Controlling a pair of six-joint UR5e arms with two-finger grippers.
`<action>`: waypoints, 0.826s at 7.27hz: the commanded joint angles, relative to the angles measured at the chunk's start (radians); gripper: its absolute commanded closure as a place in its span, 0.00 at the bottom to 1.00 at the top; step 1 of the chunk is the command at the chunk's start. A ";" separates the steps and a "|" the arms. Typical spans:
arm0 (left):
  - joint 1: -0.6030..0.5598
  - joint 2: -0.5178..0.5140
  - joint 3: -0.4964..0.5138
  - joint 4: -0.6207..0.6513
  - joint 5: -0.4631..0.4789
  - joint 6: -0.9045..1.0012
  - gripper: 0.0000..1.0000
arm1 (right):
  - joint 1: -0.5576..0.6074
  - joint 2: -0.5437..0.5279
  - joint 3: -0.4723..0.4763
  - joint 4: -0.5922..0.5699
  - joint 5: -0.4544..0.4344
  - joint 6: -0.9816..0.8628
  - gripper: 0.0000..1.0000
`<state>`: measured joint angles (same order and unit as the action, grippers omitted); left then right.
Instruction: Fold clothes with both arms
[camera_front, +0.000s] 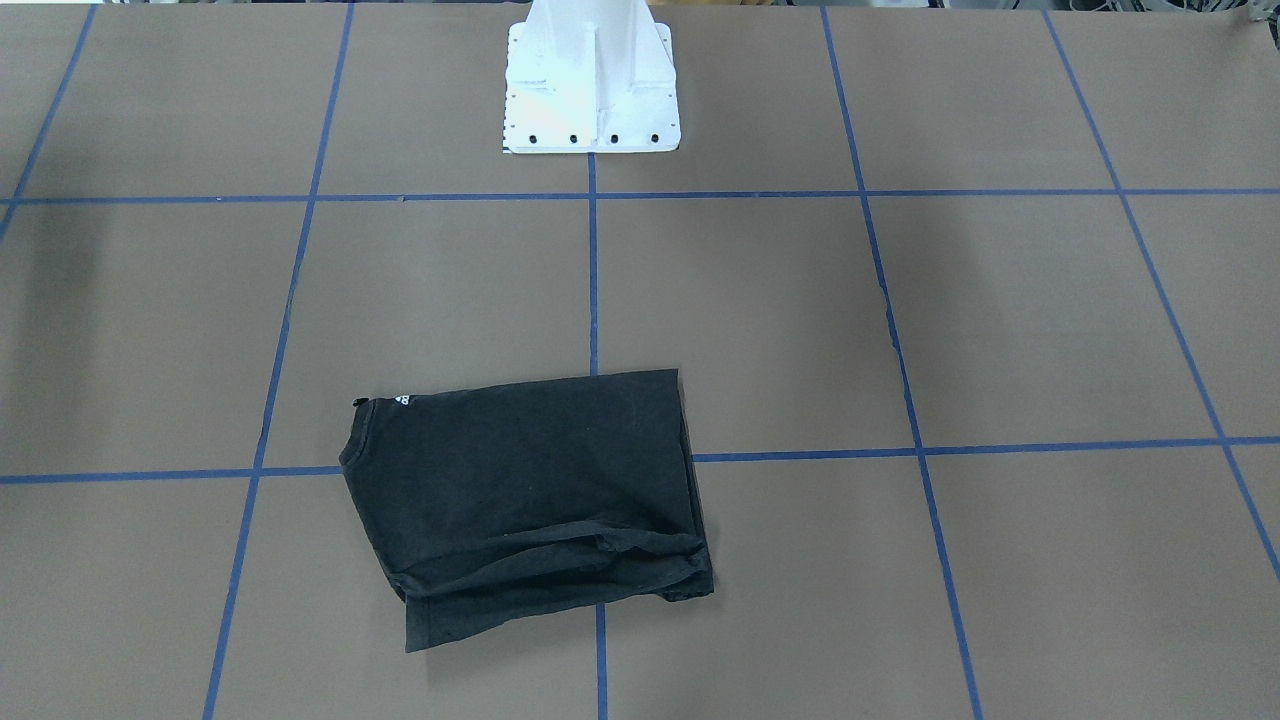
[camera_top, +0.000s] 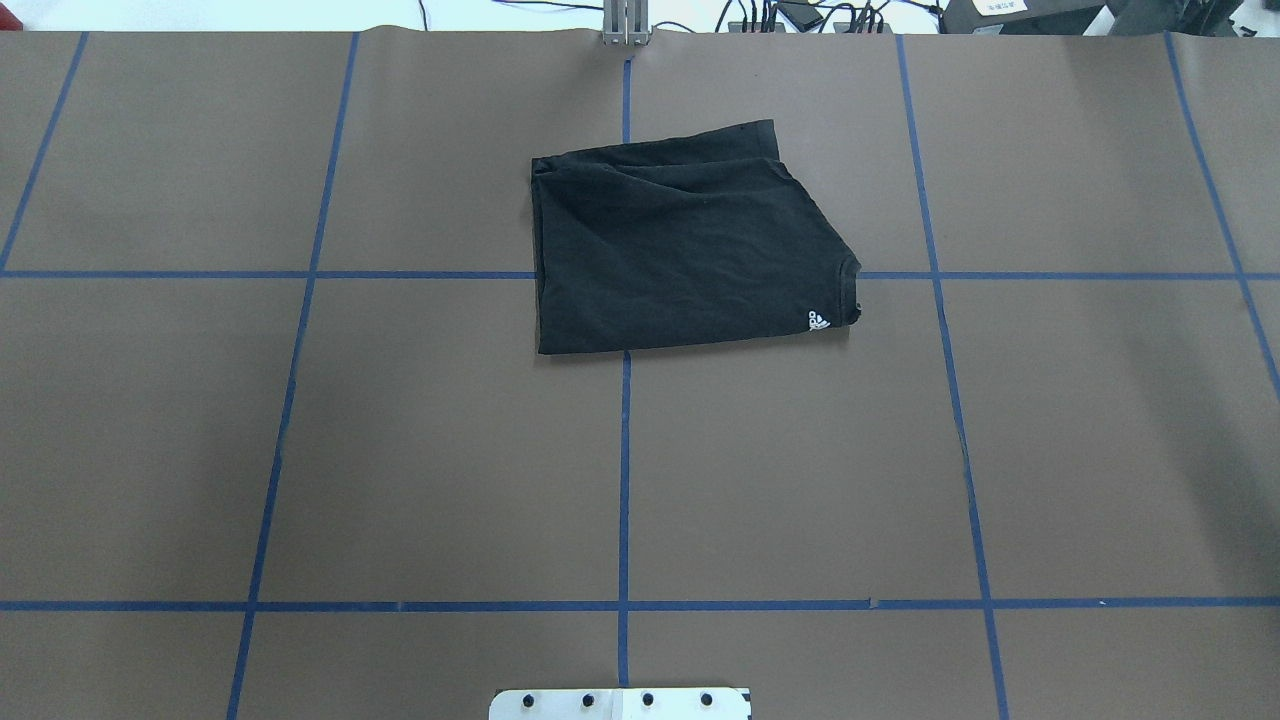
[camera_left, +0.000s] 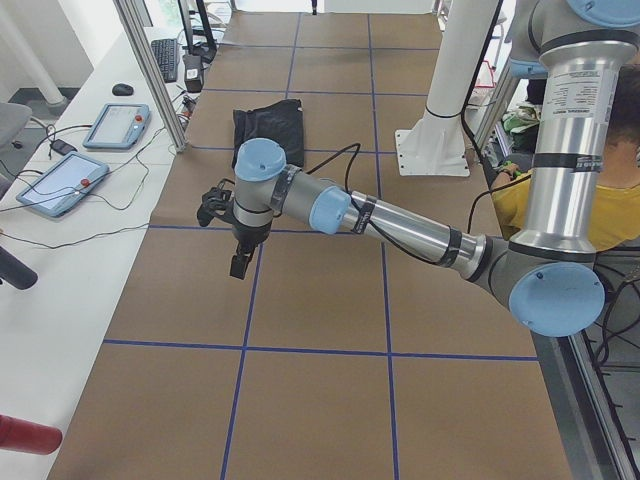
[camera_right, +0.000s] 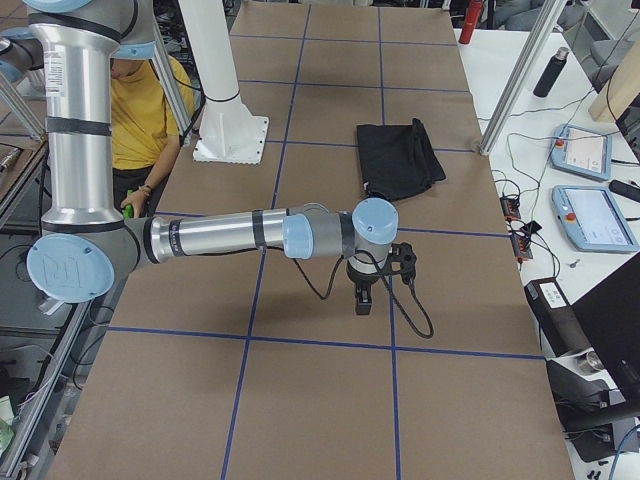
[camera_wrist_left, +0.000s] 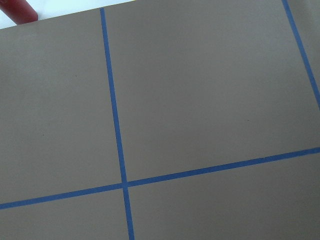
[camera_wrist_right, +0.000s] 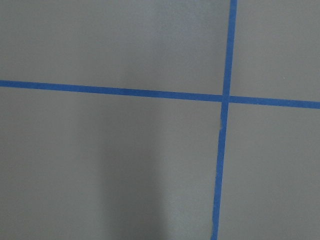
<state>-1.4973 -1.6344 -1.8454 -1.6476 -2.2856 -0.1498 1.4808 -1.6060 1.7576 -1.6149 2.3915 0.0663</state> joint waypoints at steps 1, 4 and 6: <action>0.002 0.001 0.017 -0.001 -0.015 -0.001 0.00 | 0.000 -0.002 0.022 0.000 -0.008 0.000 0.00; 0.002 -0.004 0.076 -0.001 -0.017 0.003 0.00 | -0.002 0.004 0.025 0.000 0.000 0.001 0.00; 0.002 -0.010 0.104 -0.001 -0.018 0.003 0.00 | 0.000 0.006 0.026 0.001 -0.003 0.001 0.00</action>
<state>-1.4957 -1.6396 -1.7600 -1.6488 -2.3034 -0.1475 1.4799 -1.6012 1.7842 -1.6142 2.3910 0.0675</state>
